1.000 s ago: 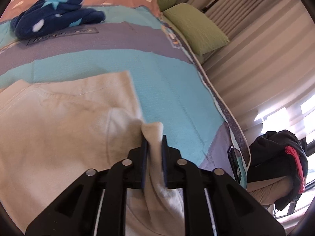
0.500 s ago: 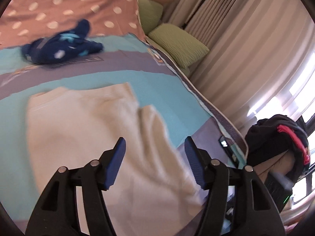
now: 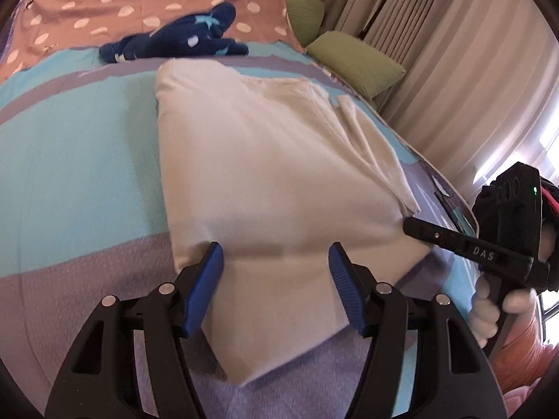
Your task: Fold small clothes
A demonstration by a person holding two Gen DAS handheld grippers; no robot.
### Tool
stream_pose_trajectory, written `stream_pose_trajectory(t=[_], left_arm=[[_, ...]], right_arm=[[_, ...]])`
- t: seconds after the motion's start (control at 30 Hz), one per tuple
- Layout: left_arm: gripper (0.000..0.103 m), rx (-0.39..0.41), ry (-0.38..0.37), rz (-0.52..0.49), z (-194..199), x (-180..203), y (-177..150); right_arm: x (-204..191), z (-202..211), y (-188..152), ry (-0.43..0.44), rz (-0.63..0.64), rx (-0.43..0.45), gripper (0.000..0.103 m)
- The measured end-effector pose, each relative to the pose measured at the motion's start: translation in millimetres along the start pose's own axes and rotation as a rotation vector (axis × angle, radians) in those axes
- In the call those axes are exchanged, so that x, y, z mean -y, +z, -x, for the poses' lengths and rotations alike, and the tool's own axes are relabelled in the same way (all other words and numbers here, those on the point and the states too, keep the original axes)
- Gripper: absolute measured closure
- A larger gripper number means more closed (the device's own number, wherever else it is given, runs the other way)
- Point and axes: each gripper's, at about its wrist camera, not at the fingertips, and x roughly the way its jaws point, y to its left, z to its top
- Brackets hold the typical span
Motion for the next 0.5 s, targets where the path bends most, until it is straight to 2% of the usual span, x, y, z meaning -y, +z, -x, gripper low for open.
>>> stream_pose_trajectory(t=[0.17, 0.3, 0.37, 0.47, 0.5], left_arm=[[0.039, 0.031, -0.024, 0.011, 11, 1, 12], [0.039, 0.064, -0.015, 0.006, 9, 3, 33], [0.039, 0.050, 0.021, 0.011, -2, -1, 39], [0.039, 0.021, 0.098, -0.003, -22, -11, 36], [0.039, 0.028, 0.110, -0.008, -23, -14, 33]], right_arm=[[-27, 14, 30, 0.006, 0.093, 0.069, 0.103], [-49, -5, 64, 0.056, 0.155, 0.085, 0.103], [-46, -23, 73, 0.037, 0.137, 0.057, 0.103], [-14, -62, 77, -0.093, 0.032, -0.029, 0.103], [5, -68, 74, -0.032, -0.037, -0.039, 0.103]])
